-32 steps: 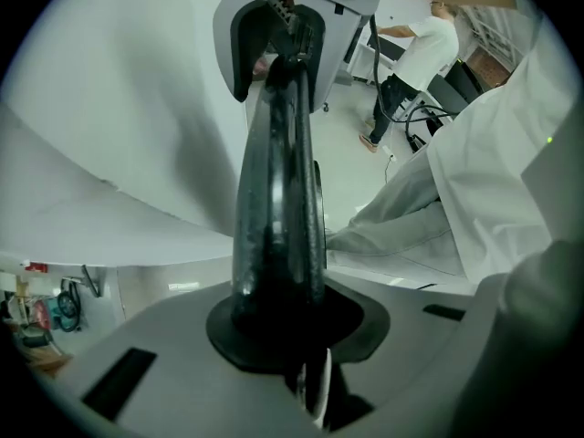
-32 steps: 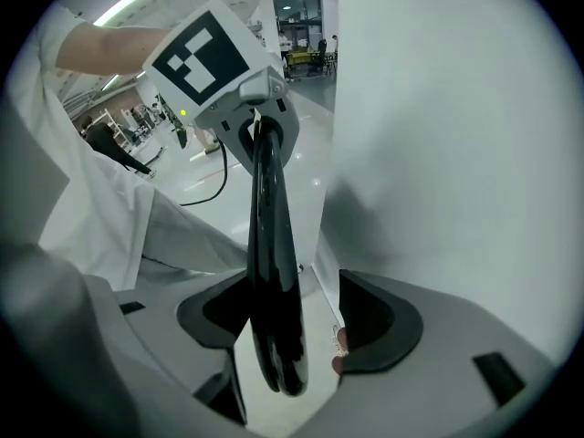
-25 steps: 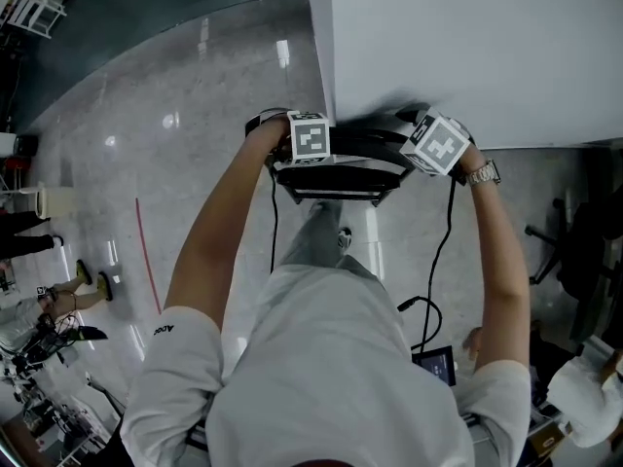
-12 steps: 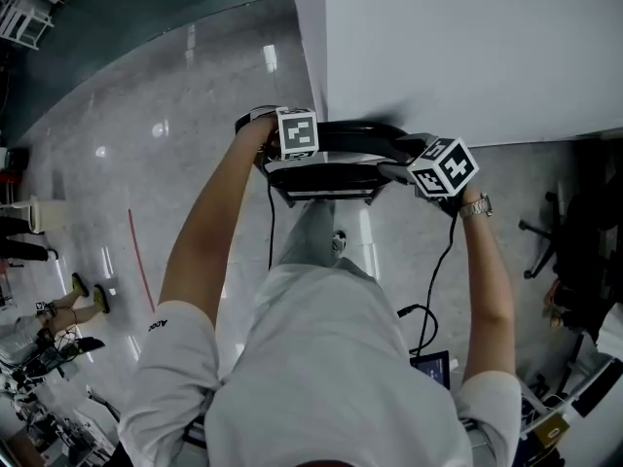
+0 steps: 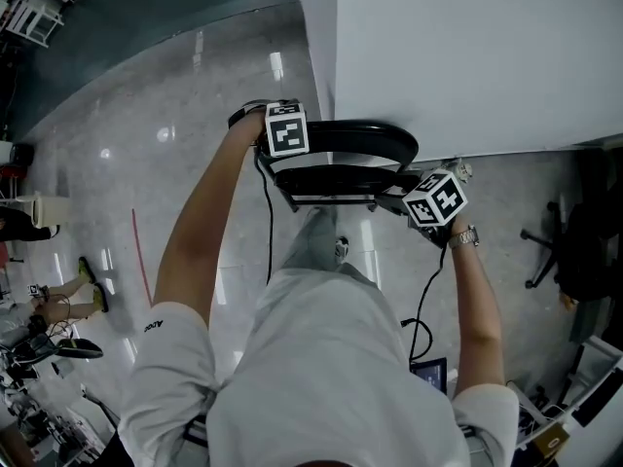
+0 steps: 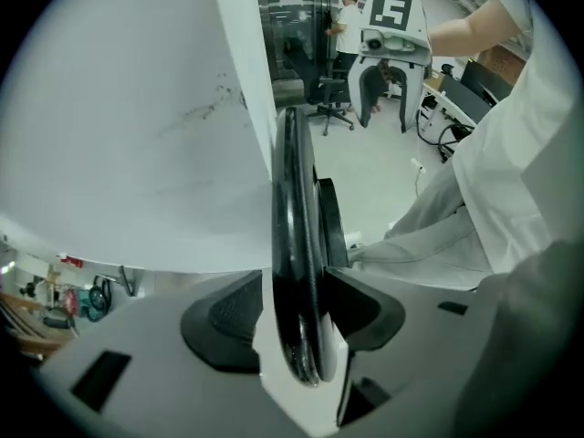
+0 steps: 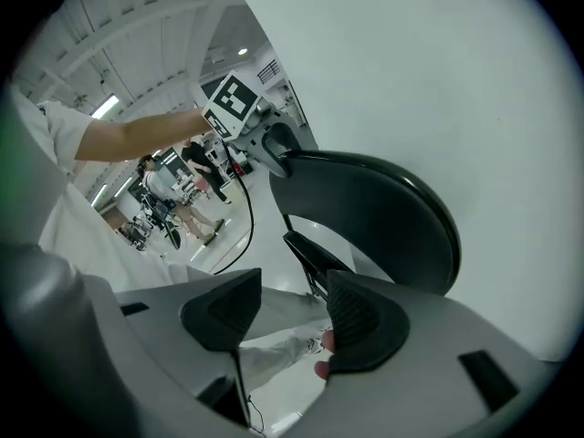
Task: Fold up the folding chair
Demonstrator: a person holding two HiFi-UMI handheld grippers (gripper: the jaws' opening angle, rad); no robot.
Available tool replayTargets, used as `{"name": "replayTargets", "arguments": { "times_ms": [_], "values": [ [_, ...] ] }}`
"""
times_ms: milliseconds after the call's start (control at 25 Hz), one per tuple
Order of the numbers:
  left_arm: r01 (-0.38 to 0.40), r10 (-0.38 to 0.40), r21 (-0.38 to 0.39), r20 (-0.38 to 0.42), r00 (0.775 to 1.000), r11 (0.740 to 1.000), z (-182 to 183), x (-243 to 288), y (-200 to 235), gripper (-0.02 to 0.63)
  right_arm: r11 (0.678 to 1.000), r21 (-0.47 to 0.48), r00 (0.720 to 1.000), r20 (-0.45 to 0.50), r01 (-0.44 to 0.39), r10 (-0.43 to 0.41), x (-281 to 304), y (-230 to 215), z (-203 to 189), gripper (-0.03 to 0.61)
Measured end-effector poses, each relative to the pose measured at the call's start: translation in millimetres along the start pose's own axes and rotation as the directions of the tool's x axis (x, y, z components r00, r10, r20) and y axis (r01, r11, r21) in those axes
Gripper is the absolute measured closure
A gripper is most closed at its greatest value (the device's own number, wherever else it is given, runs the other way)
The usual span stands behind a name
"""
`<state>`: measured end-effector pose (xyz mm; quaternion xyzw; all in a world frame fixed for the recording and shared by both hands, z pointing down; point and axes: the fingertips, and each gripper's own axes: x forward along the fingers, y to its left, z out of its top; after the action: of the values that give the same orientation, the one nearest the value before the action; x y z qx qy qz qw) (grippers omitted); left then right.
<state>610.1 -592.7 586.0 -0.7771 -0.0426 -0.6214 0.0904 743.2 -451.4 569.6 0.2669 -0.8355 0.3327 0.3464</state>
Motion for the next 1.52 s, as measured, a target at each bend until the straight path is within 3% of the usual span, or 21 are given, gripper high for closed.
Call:
{"name": "replayTargets", "arguments": {
  "times_ms": [160,280,440,600,680,800,960,1040,1160,1320,1520],
  "values": [
    [-0.121,0.124,-0.053,0.056,0.991,0.991,-1.2,-12.5,0.8,0.41,0.999,0.004,0.998,0.037,0.044,-0.044,6.6,11.5,-8.3,0.507],
    [-0.199,0.218,-0.154,0.12,0.968,0.968,-0.4,-37.1,5.9,0.411,0.998,0.001,0.996,0.073,0.06,-0.06,6.7,17.5,-6.5,0.571],
    [-0.249,0.308,-0.283,0.189,0.932,0.926,-14.1,-64.6,-0.7,0.415,0.999,-0.017,0.992,0.117,0.052,-0.05,15.3,34.9,1.0,0.574],
    [-0.336,0.436,-0.38,0.216,0.873,0.862,-27.4,-88.6,-30.1,0.558,0.999,-0.038,0.99,0.139,0.009,-0.004,28.3,63.8,4.9,0.574],
    [-0.369,0.482,-0.423,0.2,0.853,0.828,-41.3,-92.7,-47.1,0.576,0.998,-0.062,0.99,0.141,-0.016,0.025,38.0,76.7,9.3,0.574],
    [-0.371,0.513,-0.504,0.176,0.84,0.78,-65.4,-92.6,-74.4,0.601,0.993,-0.106,0.988,0.137,-0.051,0.065,54.9,91.3,18.7,0.574],
    [-0.316,0.529,-0.621,0.19,0.827,0.717,-93.1,-95.2,-108.6,0.603,0.984,-0.155,0.986,0.128,-0.09,0.11,76.7,113.4,36.5,0.574],
    [-0.291,0.557,-0.684,0.203,0.805,0.669,-104.5,-103.5,-123.1,0.603,0.978,-0.178,0.983,0.13,-0.105,0.13,85.3,128.6,48.8,0.574],
    [-0.264,0.631,-0.78,0.206,0.748,0.568,-125.8,-119.6,-144.2,0.603,0.967,-0.222,0.979,0.135,-0.123,0.155,103.0,156.9,68.8,0.574],
    [-0.247,0.733,-0.891,0.128,0.668,0.38,-171.7,-141.5,-187.0,0.603,0.945,-0.29,0.973,0.122,-0.154,0.196,134.9,208.4,86.6,0.574],
    [-0.166,0.799,-0.972,0.033,0.601,0.165,-228.6,-167.3,-259.3,0.603,0.917,-0.354,0.965,0.115,-0.182,0.236,163.6,287.0,94.9,0.574]
  ]
}}
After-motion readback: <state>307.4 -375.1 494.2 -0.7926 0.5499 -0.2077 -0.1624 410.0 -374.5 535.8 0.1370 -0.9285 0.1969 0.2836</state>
